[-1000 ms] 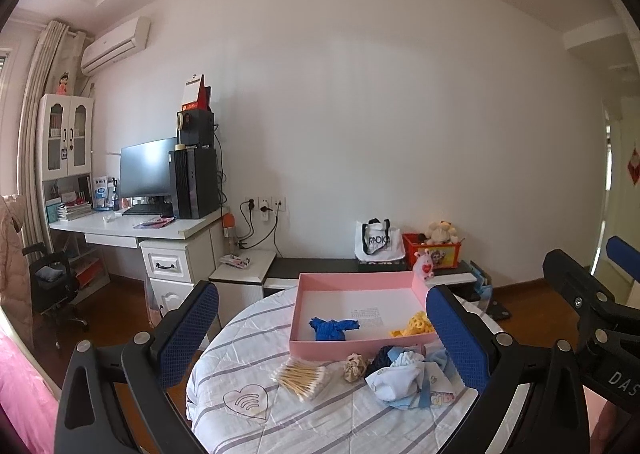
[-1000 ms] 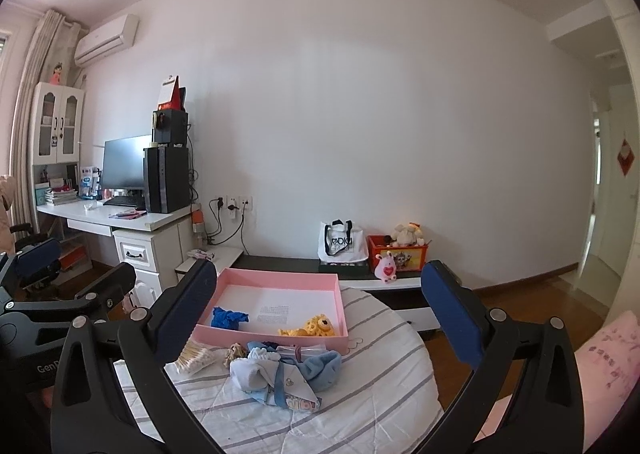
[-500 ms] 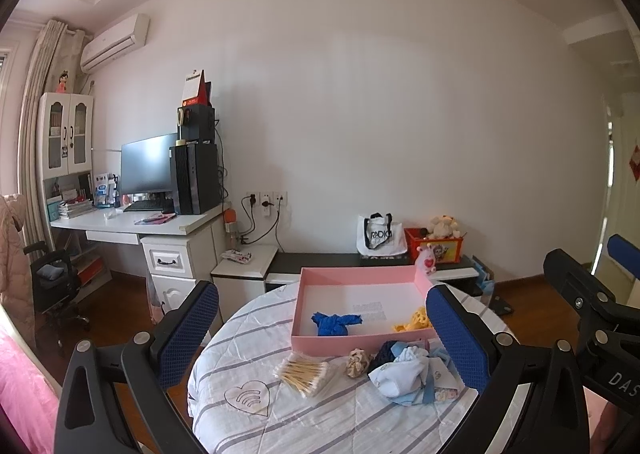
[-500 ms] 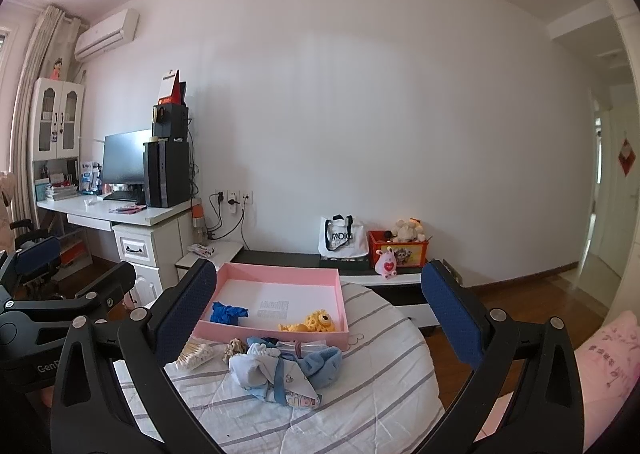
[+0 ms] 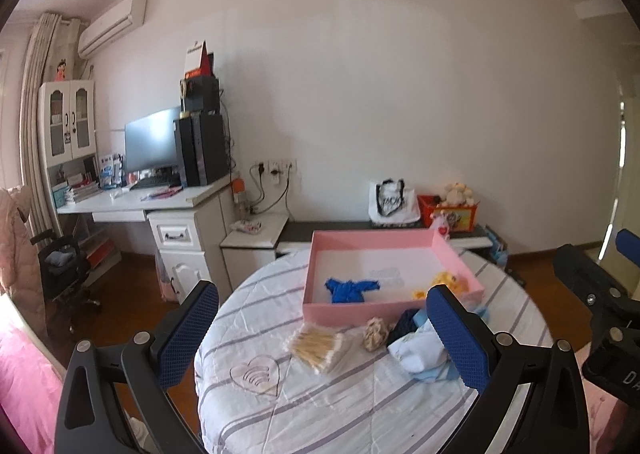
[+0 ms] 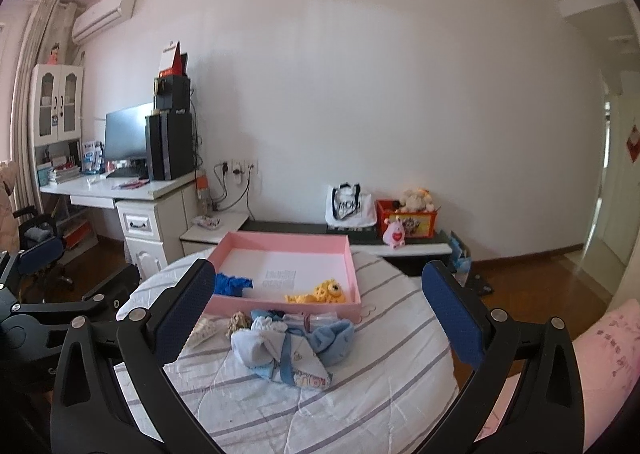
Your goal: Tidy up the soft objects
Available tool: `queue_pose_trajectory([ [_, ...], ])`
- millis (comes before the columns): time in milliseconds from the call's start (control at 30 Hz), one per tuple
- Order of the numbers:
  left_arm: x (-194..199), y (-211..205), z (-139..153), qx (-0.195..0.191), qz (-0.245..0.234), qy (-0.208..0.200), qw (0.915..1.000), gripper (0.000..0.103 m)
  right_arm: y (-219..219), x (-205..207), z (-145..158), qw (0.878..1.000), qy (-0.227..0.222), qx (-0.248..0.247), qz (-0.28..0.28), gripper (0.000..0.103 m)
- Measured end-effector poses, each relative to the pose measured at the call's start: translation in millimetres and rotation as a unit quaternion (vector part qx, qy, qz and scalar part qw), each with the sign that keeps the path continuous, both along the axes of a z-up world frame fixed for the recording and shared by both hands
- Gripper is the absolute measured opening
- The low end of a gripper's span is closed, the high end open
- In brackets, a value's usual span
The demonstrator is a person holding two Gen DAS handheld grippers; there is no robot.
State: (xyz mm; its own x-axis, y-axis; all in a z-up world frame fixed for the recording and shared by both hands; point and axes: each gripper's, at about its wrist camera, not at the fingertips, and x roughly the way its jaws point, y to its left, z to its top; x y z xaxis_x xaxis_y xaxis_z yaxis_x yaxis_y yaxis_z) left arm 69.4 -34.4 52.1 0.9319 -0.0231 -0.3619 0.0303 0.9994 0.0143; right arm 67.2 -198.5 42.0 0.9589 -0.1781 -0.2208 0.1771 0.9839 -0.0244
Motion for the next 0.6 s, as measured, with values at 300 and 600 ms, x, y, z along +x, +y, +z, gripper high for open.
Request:
queue_pose_trajectory([
  [300,36.7,8.3,-31.0,0.008,0.019,0.070,0.9973,0.103,-5.3,35.6,-33.3,0.997,0.070,0.021,0.001,0.103],
  [600,91.8,25.6,-75.8,0.006,0.045,0.162,0.9858,0.103,-7.0,82.9,-80.7,0.986,0.159,0.043,0.012,0.103],
])
